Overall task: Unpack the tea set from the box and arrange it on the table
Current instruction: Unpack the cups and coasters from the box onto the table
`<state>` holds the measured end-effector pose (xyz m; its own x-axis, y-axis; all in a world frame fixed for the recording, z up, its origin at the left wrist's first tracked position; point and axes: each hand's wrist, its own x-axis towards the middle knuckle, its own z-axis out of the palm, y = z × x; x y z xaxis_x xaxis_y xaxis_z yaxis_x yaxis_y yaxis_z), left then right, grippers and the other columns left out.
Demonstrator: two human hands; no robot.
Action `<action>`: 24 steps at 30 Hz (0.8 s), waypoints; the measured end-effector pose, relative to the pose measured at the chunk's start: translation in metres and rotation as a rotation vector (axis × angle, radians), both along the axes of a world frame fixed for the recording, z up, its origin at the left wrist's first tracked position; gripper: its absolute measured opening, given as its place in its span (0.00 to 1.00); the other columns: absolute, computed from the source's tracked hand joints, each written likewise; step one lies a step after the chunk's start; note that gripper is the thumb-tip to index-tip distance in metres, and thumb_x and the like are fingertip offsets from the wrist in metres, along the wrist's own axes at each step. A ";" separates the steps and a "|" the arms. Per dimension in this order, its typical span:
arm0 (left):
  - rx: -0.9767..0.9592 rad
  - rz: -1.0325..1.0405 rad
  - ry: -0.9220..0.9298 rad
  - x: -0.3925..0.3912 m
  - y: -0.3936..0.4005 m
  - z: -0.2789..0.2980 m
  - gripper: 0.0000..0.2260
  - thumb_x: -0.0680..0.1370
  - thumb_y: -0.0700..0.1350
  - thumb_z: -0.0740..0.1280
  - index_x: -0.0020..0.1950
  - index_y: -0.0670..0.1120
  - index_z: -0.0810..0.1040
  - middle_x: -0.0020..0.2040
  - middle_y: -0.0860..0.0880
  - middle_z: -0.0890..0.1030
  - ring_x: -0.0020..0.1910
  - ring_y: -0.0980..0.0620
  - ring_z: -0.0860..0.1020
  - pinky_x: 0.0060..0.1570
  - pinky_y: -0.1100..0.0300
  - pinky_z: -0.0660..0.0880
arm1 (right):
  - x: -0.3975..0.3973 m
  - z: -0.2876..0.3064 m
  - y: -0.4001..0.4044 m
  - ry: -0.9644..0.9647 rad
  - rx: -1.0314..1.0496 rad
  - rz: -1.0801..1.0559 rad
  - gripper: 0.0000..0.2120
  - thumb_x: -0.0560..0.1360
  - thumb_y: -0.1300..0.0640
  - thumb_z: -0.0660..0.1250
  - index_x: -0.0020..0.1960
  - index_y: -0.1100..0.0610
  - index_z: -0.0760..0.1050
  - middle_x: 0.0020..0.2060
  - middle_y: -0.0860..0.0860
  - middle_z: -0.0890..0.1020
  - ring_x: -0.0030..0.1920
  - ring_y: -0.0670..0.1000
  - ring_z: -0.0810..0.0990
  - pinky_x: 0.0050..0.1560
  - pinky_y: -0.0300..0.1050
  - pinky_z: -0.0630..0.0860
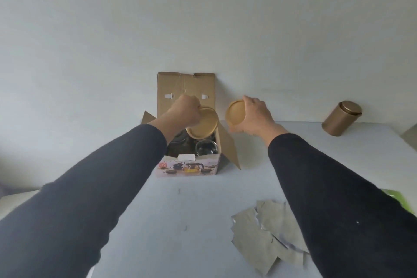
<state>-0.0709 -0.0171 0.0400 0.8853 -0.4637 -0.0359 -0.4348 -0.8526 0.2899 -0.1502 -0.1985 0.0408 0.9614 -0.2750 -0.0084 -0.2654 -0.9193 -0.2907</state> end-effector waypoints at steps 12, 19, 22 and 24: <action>-0.513 0.475 0.477 -0.009 -0.172 -0.060 0.13 0.78 0.44 0.63 0.58 0.38 0.78 0.46 0.43 0.80 0.46 0.43 0.78 0.42 0.57 0.74 | -0.027 -0.031 -0.153 0.111 -0.009 -0.132 0.51 0.63 0.47 0.77 0.75 0.56 0.51 0.70 0.55 0.63 0.70 0.56 0.60 0.66 0.51 0.66; -0.541 0.664 0.625 -0.006 -0.276 -0.131 0.14 0.80 0.43 0.61 0.62 0.38 0.77 0.50 0.41 0.78 0.36 0.48 0.75 0.41 0.58 0.72 | -0.013 -0.107 -0.264 0.192 0.109 -0.225 0.51 0.63 0.46 0.77 0.75 0.57 0.50 0.70 0.56 0.62 0.70 0.57 0.60 0.66 0.51 0.65; -0.518 0.695 0.631 -0.003 -0.302 -0.152 0.15 0.80 0.44 0.60 0.63 0.39 0.76 0.55 0.40 0.79 0.48 0.43 0.79 0.43 0.57 0.74 | -0.004 -0.134 -0.294 0.249 0.128 -0.220 0.51 0.63 0.46 0.76 0.75 0.57 0.51 0.70 0.56 0.63 0.69 0.58 0.60 0.65 0.51 0.66; -0.496 0.719 0.627 0.001 -0.312 -0.162 0.15 0.80 0.44 0.60 0.63 0.38 0.76 0.56 0.40 0.79 0.52 0.42 0.79 0.44 0.57 0.73 | 0.002 -0.146 -0.305 0.273 0.132 -0.197 0.50 0.64 0.46 0.76 0.75 0.57 0.51 0.69 0.57 0.63 0.69 0.58 0.60 0.65 0.51 0.66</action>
